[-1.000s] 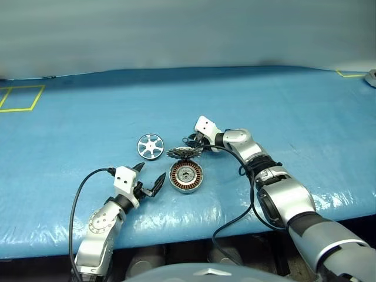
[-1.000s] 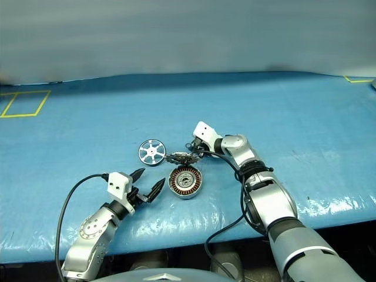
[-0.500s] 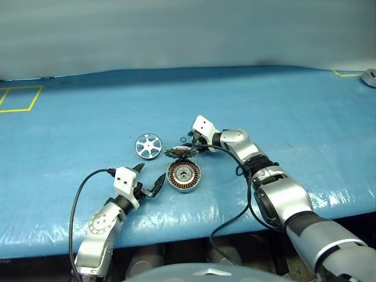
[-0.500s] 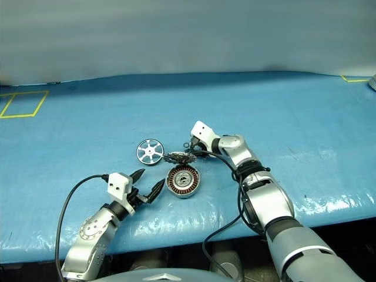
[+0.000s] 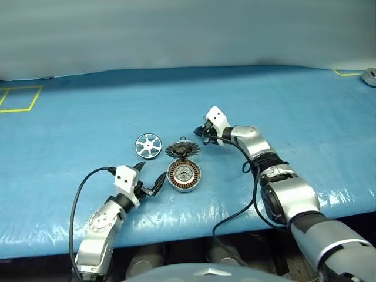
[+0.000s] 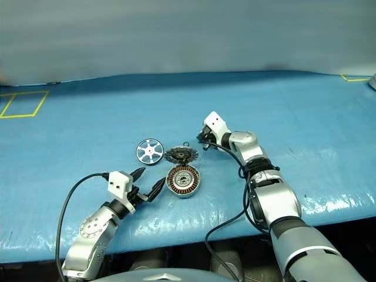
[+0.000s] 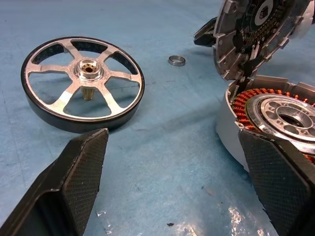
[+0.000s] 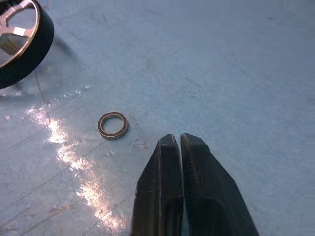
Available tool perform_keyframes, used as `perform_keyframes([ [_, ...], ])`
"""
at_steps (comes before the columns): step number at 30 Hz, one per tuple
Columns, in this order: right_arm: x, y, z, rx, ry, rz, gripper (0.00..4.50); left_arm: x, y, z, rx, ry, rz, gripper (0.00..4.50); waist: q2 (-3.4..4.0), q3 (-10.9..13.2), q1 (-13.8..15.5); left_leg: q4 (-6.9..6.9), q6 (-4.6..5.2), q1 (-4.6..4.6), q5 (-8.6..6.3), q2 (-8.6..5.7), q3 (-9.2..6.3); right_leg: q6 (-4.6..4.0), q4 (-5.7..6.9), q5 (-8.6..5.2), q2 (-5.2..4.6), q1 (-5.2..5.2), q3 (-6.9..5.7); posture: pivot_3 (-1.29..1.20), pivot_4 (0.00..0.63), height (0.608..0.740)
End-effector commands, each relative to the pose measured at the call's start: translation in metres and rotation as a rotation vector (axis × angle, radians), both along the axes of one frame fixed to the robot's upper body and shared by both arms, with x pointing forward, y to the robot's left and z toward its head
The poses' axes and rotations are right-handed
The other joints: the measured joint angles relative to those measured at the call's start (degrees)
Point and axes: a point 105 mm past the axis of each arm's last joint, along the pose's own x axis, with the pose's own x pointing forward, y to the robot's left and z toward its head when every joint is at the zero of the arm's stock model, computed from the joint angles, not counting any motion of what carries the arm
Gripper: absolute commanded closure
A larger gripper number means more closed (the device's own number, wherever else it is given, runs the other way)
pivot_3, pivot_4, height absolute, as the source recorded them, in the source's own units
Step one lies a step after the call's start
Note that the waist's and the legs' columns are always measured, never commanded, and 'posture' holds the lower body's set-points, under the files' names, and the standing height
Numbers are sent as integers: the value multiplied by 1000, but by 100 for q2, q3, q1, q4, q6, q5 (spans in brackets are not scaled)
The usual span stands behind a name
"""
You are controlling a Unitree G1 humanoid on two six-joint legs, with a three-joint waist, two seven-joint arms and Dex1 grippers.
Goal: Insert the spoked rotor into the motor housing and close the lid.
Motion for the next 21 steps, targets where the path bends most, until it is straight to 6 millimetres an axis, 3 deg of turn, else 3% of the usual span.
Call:
perform_keyframes([
  [1,-1,8,29,78,-47,35,4491,2,-8,9,-20,-37,-40,0,0,0,5,-1,0,-1,0,0,-1,0,-1,0,0,0,0,0,150,740],
  [6,15,-19,56,17,-218,-222,4491,6,-14,9,-23,-37,-74,0,1,0,43,1,1,-3,-1,-2,-1,1,-3,1,-3,0,-1,0,150,740],
  [9,14,-43,83,100,-313,-449,4491,9,-10,14,-18,-50,-82,0,1,0,90,0,0,-8,0,-1,-2,1,-2,0,-3,-8,0,0,150,740],
  [12,-11,-58,100,173,-366,-565,4491,14,3,23,6,-75,-76,0,0,0,144,-1,-3,-23,0,1,-8,1,-2,0,-8,-21,-3,0,150,740],
  [16,-56,-60,104,202,-381,-591,4491,25,26,38,70,-127,-72,0,1,0,155,-2,-6,-27,-4,3,-9,1,-4,0,-11,-25,-3,0,150,740],
  [21,-120,-40,77,171,-285,-442,4491,49,43,65,183,-199,-97,0,2,1,164,3,-1,-27,-7,2,-13,3,-9,-2,-3,-17,-15,0,150,740],
])
